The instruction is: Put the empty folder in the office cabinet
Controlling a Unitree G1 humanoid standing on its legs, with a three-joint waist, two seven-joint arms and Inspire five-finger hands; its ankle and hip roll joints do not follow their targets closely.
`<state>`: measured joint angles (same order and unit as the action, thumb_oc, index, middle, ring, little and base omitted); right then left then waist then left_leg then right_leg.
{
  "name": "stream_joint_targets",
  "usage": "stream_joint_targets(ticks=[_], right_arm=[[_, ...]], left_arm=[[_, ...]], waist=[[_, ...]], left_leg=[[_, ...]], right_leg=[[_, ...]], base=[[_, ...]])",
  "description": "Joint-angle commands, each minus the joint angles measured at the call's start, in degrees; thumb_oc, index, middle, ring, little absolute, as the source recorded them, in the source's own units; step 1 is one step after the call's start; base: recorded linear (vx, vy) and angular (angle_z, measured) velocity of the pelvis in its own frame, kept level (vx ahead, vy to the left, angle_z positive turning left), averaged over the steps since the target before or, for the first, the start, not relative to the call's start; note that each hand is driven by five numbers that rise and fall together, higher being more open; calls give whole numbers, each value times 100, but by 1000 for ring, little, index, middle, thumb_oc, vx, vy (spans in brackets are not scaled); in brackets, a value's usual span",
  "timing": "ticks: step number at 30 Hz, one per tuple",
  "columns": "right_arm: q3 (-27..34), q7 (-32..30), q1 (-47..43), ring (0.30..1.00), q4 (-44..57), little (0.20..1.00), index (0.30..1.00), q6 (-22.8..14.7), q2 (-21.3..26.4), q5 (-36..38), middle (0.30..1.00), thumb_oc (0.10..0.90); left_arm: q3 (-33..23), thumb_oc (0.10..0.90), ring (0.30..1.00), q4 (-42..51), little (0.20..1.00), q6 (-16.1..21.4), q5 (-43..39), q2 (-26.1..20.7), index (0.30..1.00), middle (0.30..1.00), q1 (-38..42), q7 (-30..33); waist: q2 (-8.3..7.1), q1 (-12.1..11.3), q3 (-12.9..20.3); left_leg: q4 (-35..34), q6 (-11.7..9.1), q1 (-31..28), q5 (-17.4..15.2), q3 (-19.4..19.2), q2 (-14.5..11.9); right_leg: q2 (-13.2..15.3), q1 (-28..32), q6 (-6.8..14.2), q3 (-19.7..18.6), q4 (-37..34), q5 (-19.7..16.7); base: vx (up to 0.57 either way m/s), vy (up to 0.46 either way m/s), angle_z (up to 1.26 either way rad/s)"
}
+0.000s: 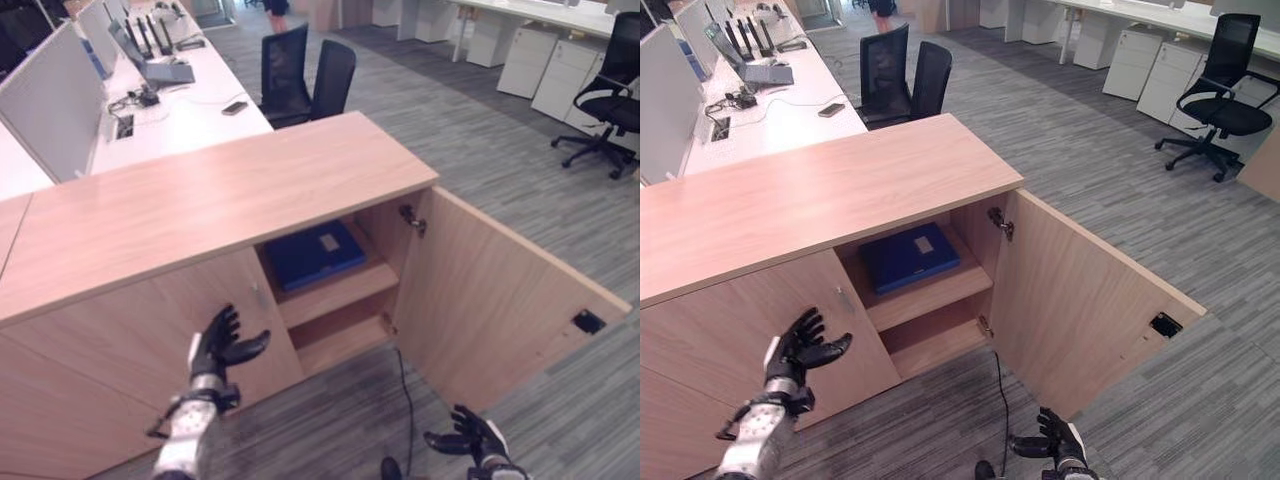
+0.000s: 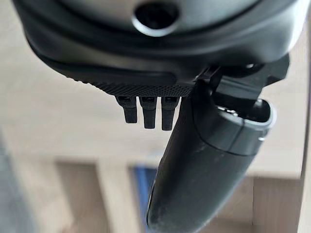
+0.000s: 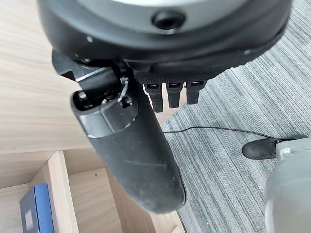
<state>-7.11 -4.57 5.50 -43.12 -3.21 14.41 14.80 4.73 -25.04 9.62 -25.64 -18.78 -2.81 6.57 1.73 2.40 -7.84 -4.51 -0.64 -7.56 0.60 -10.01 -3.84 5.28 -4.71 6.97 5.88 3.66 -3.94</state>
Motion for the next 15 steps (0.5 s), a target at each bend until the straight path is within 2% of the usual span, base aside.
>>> stream_joint_targets(ticks=[1,3,4,6,7,8,10,12,14,15], right_arm=[[142,-84,-264,900,416,900,900,-306,57,62,900,800],[140,-99,-361,900,322,900,900,-287,75,-1,900,800],[76,-59,-390,900,287,900,900,-266,86,-2,900,800],[46,-48,-369,900,318,900,900,-271,150,1,900,800],[46,-48,-369,900,318,900,900,-271,150,1,900,800],[31,-57,-403,900,353,900,900,-299,319,9,900,800],[40,-105,-474,900,314,900,900,-336,411,80,900,800],[0,-158,-612,900,238,900,900,-357,490,137,900,800],[-61,-173,-726,900,139,900,900,-371,564,160,900,800],[-63,-173,-733,900,133,900,900,-373,565,162,900,800]], left_arm=[[-11,800,900,520,900,468,-166,-198,900,900,114,-510],[237,800,900,650,900,392,-211,-134,900,900,-86,-717],[589,800,900,771,900,228,-189,-134,900,900,-450,-1065],[710,800,900,746,900,167,-164,-80,900,900,-492,-1119],[710,800,900,746,900,167,-164,-80,900,900,-492,-1119],[850,800,900,745,900,116,-197,-36,900,900,-498,-1148],[918,800,900,773,900,84,-256,1,900,900,-492,-1156],[964,800,900,763,900,62,-308,41,900,900,-476,-1123],[1000,800,900,698,900,67,-340,76,900,900,-420,-1102],[999,800,900,693,900,70,-341,78,900,900,-414,-1102]], waist=[[17,-115,159],[10,-262,265],[-16,-346,398],[32,-311,380],[32,-311,380],[149,-204,301],[233,-131,250],[277,-113,184],[287,-102,131],[289,-96,126]], left_leg=[[-26,-442,133,-69,206,-411],[-28,-491,253,-6,165,-418],[-42,-658,346,141,22,-569],[-49,-768,390,265,76,-733],[-49,-768,390,265,76,-733],[-23,-909,415,439,135,-967],[27,-973,406,553,137,-1130],[109,-1004,390,646,296,-1207],[293,-1000,439,665,568,-1179],[305,-1001,446,659,575,-1181]], right_leg=[[1089,432,551,505,583,381],[1322,619,650,542,290,193],[1245,789,706,577,-328,144],[1068,862,649,519,-487,225],[1068,862,649,519,-487,225],[821,955,505,513,-552,366],[637,1020,407,476,-657,456],[478,1032,316,341,-694,525],[383,1010,240,243,-688,554],[381,1012,238,248,-687,557]], base=[[-66,-236,-37],[-26,-337,-23],[8,-473,-26],[3,-331,-32],[-38,-352,-34],[-46,-346,-2],[-37,-321,10],[-9,-197,-30],[-11,-124,-40],[-28,-166,-47]])
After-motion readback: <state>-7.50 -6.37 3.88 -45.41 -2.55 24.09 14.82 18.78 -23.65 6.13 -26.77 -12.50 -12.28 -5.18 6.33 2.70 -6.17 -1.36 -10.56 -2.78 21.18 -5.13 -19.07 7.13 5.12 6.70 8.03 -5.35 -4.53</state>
